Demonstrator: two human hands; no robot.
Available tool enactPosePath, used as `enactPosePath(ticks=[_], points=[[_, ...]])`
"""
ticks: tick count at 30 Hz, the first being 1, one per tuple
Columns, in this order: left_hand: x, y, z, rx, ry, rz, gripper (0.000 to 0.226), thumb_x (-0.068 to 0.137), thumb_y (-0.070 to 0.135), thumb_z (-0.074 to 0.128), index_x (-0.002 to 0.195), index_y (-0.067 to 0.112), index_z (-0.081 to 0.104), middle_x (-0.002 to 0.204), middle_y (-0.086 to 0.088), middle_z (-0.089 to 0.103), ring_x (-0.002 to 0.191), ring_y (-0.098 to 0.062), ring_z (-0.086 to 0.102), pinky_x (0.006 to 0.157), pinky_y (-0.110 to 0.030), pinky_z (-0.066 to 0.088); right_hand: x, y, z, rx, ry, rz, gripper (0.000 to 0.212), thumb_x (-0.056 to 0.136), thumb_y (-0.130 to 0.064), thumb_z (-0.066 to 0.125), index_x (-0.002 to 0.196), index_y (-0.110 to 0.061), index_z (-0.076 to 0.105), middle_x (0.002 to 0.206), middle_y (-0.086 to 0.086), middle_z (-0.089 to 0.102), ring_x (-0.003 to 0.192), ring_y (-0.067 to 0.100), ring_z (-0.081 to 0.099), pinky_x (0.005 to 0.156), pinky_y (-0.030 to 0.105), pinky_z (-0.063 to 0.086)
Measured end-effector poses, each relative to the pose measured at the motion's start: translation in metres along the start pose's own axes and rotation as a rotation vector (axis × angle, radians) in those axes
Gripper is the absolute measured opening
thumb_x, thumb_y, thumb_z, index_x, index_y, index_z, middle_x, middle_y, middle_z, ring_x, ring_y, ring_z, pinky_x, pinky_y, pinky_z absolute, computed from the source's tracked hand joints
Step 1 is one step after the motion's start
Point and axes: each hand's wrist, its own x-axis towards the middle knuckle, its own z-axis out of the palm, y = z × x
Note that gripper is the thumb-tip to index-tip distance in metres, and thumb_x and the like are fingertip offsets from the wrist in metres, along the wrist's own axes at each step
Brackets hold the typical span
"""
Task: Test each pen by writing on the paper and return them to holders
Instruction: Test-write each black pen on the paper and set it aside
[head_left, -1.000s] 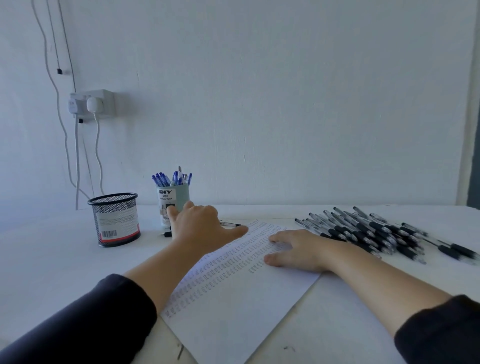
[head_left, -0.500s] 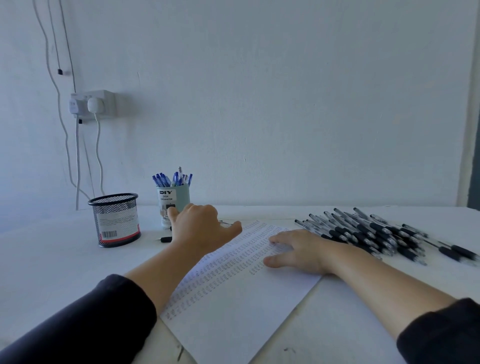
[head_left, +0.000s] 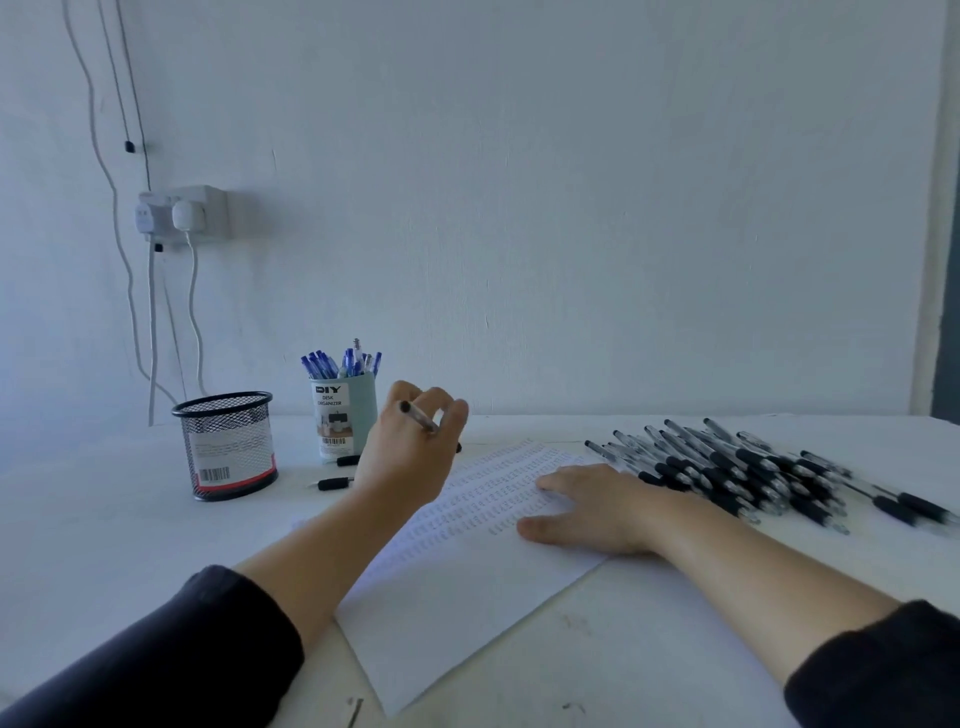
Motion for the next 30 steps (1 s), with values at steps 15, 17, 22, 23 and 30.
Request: enactPosePath(ticks=[15, 17, 22, 23, 30], points=[[-0.026, 0.022, 0.011, -0.765, -0.186, -0.681, 0.017, 0.076, -0.012, 0.062, 0.072, 0.003, 0.054, 0.066, -0.018, 0.060, 0.051, -0.024, 0.059, 0.047, -0.026, 0.054, 0.005, 0.003, 0.005, -0.052, 0.049, 0.015, 0.076, 0.086, -0.072, 0.031, 0.149, -0.028, 0.025, 0.157, -0.003, 0.022, 0.145, 0.022, 0.015, 0.117, 0.046, 0.013], [-0.027, 0.023, 0.011, -0.732, -0.188, -0.649, 0.014, 0.076, -0.010, 0.058, 0.075, 0.003, 0.056, 0.066, -0.018, 0.058, 0.046, -0.023, 0.056, 0.044, -0.023, 0.051, 0.005, 0.002, 0.005, -0.051, 0.048, 0.016, 0.077, 0.086, -0.072, 0.031, 0.149, -0.029, 0.025, 0.157, -0.003, 0.022, 0.145, 0.022, 0.016, 0.116, 0.046, 0.014], [-0.030, 0.022, 0.009, -0.689, -0.211, -0.612, 0.014, 0.075, -0.009, 0.064, 0.076, 0.002, 0.057, 0.066, -0.019, 0.060, 0.047, -0.022, 0.057, 0.048, -0.026, 0.053, 0.007, 0.004, 0.006, -0.049, 0.042, 0.016, 0.078, 0.084, -0.074, 0.031, 0.148, -0.029, 0.026, 0.156, -0.002, 0.024, 0.144, 0.024, 0.017, 0.115, 0.048, 0.016], [-0.030, 0.021, 0.009, -0.680, -0.219, -0.609, 0.015, 0.074, -0.010, 0.065, 0.075, 0.002, 0.057, 0.066, -0.019, 0.060, 0.048, -0.022, 0.057, 0.049, -0.026, 0.054, 0.007, 0.004, 0.006, -0.048, 0.039, 0.016, 0.078, 0.085, -0.074, 0.031, 0.149, -0.029, 0.025, 0.156, -0.002, 0.023, 0.144, 0.023, 0.017, 0.116, 0.048, 0.015], [-0.034, 0.022, 0.007, -0.578, -0.202, -0.558, 0.012, 0.073, -0.010, 0.061, 0.076, 0.001, 0.057, 0.055, -0.015, 0.057, 0.037, -0.015, 0.053, 0.041, -0.020, 0.047, 0.007, 0.004, 0.005, -0.026, 0.034, 0.015, 0.079, 0.085, -0.073, 0.032, 0.150, -0.029, 0.023, 0.157, -0.004, 0.020, 0.145, 0.022, 0.012, 0.117, 0.048, 0.011]])
